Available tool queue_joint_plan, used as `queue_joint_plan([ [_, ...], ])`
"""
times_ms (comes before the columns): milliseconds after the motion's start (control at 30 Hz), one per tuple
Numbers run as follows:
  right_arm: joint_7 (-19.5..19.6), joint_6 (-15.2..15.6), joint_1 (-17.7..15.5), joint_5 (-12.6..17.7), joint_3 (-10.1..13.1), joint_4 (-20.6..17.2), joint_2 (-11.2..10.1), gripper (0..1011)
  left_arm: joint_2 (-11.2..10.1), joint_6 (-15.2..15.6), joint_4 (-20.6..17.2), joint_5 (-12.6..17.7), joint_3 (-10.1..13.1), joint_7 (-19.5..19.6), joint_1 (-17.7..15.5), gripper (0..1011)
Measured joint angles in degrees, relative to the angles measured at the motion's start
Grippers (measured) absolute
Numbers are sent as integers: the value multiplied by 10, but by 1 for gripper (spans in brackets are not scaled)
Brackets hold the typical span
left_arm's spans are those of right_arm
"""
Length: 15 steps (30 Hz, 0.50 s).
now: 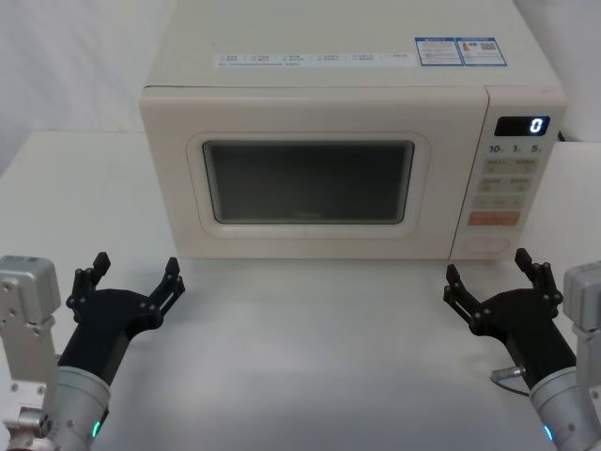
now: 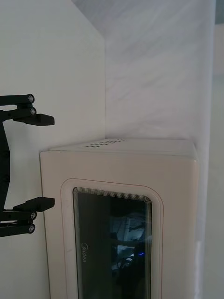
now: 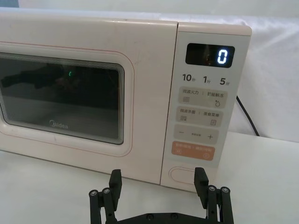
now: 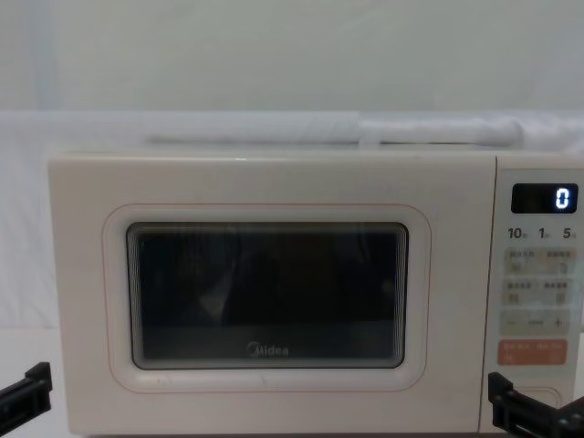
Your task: Press the button to open the microwave door with one hand; close the microwave door with the other hand.
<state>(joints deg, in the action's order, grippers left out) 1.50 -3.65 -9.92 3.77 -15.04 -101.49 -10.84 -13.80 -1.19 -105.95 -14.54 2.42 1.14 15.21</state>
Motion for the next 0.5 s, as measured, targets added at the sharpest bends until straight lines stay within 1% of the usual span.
queue_joint_plan([
  [500,0,0,0,0,0,0,0,993,0,0,0,0,0,0,0,1001],
])
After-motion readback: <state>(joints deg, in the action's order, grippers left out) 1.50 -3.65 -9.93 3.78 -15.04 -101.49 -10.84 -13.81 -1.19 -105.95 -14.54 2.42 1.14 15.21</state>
